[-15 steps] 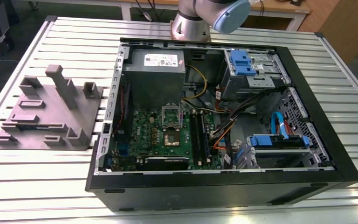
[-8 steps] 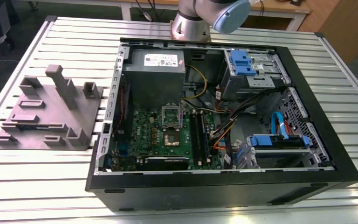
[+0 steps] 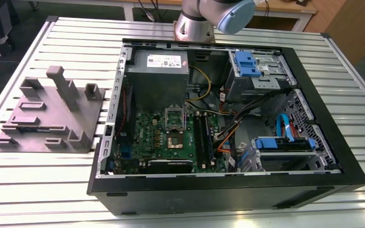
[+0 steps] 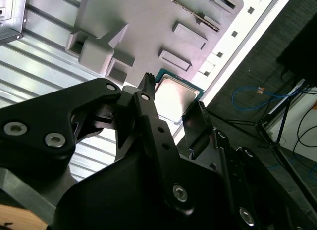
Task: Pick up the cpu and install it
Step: 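Pick up the cpu and move it towards the insertion slot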
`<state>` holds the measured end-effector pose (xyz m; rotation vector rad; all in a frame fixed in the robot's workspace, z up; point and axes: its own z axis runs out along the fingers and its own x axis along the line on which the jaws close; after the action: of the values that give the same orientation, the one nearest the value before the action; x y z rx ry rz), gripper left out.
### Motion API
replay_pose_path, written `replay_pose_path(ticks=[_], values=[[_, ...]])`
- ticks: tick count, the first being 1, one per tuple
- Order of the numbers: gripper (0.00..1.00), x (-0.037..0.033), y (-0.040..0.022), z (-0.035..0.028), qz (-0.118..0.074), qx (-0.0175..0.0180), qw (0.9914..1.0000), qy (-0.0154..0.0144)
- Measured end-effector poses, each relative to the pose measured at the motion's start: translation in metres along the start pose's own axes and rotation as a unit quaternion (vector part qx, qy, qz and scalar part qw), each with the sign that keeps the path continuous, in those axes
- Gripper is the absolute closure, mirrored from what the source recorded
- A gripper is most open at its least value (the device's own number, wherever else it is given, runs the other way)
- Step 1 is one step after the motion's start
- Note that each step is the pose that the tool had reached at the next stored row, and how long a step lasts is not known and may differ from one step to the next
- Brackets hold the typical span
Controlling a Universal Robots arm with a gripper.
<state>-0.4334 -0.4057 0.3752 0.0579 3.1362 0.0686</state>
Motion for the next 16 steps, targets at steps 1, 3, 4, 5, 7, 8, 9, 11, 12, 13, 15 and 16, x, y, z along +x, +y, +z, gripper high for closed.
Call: replay_pose_path(ticks=[1, 3, 4, 5, 7, 8, 9, 11, 12, 13, 15, 16], values=[[0.53, -0.0031, 0.0001, 0.0001, 0.000, 0.0000, 1.00000, 0.0000], [0.53, -0.0062, 0.0002, 0.0001, 0.000, 0.0000, 1.00000, 0.0000], [0.53, -0.0064, 0.0002, 0.0001, 0.000, 0.0000, 1.00000, 0.0000], [0.53, -0.0066, 0.0003, 0.0001, 0.000, 0.0000, 1.00000, 0.0000], [0.53, -0.0068, 0.0002, 0.0001, 0.000, 0.0000, 1.00000, -0.0001], [0.53, -0.0070, 0.0003, 0.0001, 0.000, 0.0000, 1.00000, 0.0000], [0.53, -0.0071, 0.0003, 0.0001, 0.000, 0.0000, 1.00000, 0.0000], [0.53, -0.0073, 0.0003, 0.0001, 0.000, 0.0000, 1.00000, 0.0000], [0.53, -0.0075, 0.0003, 0.0001, 0.000, 0.0000, 1.00000, 0.0000], [0.53, -0.0078, 0.0003, 0.0001, 0.000, 0.0000, 1.00000, 0.0000], [0.53, -0.0079, 0.0003, 0.0001, 0.000, 0.0000, 1.00000, 0.0000], [0.53, -0.0080, 0.0003, 0.0001, 0.000, 0.0000, 1.00000, 0.0000]])
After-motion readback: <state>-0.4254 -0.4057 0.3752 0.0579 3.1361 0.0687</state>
